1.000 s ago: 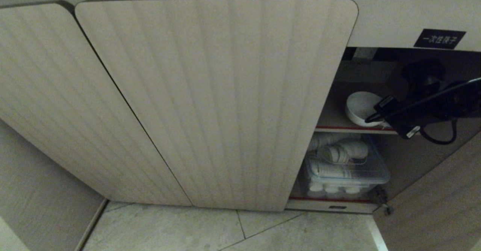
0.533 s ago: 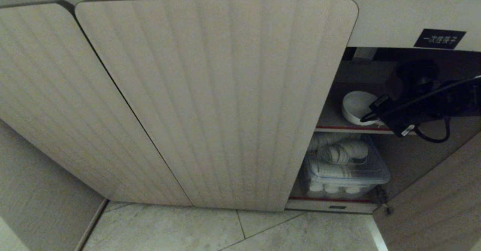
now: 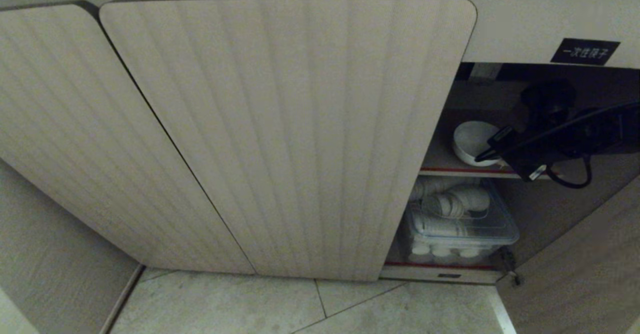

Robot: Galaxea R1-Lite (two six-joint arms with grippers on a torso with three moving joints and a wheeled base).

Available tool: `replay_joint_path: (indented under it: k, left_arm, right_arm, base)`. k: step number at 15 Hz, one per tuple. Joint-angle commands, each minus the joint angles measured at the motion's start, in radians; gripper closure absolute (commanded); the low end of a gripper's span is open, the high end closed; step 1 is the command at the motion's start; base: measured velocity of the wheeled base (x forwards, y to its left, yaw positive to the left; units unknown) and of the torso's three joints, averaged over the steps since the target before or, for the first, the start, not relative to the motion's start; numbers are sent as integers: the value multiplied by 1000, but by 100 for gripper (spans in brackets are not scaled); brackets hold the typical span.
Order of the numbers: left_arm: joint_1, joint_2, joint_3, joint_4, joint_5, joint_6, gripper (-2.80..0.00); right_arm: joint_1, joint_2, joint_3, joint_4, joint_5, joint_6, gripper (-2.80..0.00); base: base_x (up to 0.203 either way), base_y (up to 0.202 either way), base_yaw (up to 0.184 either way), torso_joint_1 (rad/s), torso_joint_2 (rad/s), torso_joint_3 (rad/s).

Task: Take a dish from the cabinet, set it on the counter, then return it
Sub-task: Put it back into the cabinet

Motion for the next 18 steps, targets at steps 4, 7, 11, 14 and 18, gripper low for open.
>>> replay_joint_path:
  k: [4,7,11,14,18]
  left_arm:
    - [0,0,1,-1,1,-1,0]
    - [0,0,-1,-1,-1,-1,0]
    - [0,0,1,-1,1,-1,0]
    - [0,0,-1,-1,1,-1,0]
    - [0,0,1,-1,1,-1,0]
  right_arm:
    - [2,17,-7,-1,-9,5,0]
    - [4,20,-7,-20,-9,5,0]
    - [2,26,-7,-20,-15,5,0]
    - [3,36,-17,-19,-16,5,0]
    - [4,41,-33,-19,-19,5,0]
  base:
    - [0,0,0,0,0,0]
    - [0,0,0,0,0,0]
    - [0,0,0,0,0,0]
    - [0,0,0,0,0,0]
    - [0,0,0,0,0,0]
